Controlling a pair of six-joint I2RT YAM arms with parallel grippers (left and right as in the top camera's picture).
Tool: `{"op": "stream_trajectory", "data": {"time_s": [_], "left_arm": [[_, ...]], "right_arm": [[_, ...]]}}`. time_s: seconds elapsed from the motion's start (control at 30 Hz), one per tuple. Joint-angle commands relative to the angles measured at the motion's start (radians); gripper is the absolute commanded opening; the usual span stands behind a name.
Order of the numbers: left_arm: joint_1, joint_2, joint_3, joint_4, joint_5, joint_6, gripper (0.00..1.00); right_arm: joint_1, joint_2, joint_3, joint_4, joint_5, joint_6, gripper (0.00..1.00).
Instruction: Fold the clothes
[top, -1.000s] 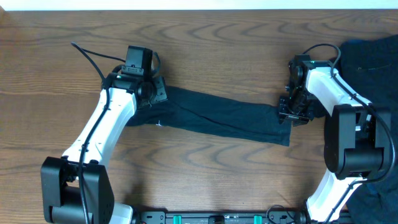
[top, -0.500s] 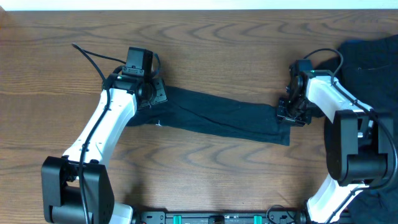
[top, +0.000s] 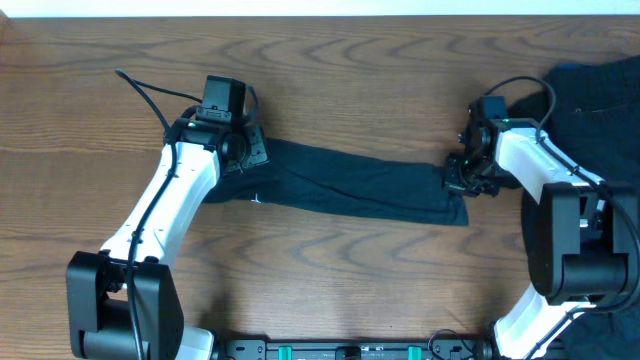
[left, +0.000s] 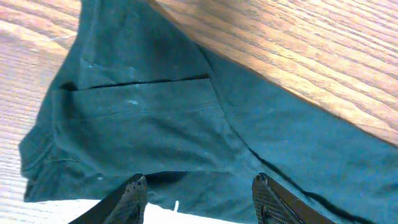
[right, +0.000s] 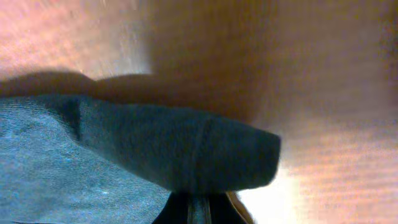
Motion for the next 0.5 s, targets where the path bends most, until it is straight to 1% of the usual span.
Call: {"op": "stream_trajectory", "data": {"time_s": [0.0,0.23,0.27,0.3,0.33,0.47], "left_arm": [[0.038,-0.007,-0.01,-0.015,-0.037,0.011,0.56],[0.127,-0.009,-0.01,-0.055,-0.037,-0.013,0.57],[0.138,-0.008,-0.01,-0.064,-0.037,-0.013,0.59],[0.145,-0.008,-0.01,-0.07,-0.037,-0.013,0.64],[0.152,-0.008,-0.01,-0.073,-0.038,-0.013,0.65],[0.17,-0.008,-0.01,-0.072,-0.037,-0.014,0.68]], "right_arm": [[-0.074,0.072,0.01,0.006,0.058,-0.08,0.01],[-0.26,0.072,0.158,-0.091,0.06,-0.1,0.01],[-0.281,0.072,0.173,-0.1,0.06,-0.113,0.01],[-0.297,0.072,0.186,-0.109,0.06,-0.117,0.01],[-0.311,0.072,0.203,-0.124,0.06,-0.119,0.01],[-0.32,0.072,0.277,-0.2,0.051,-0.119,0.01]]}}
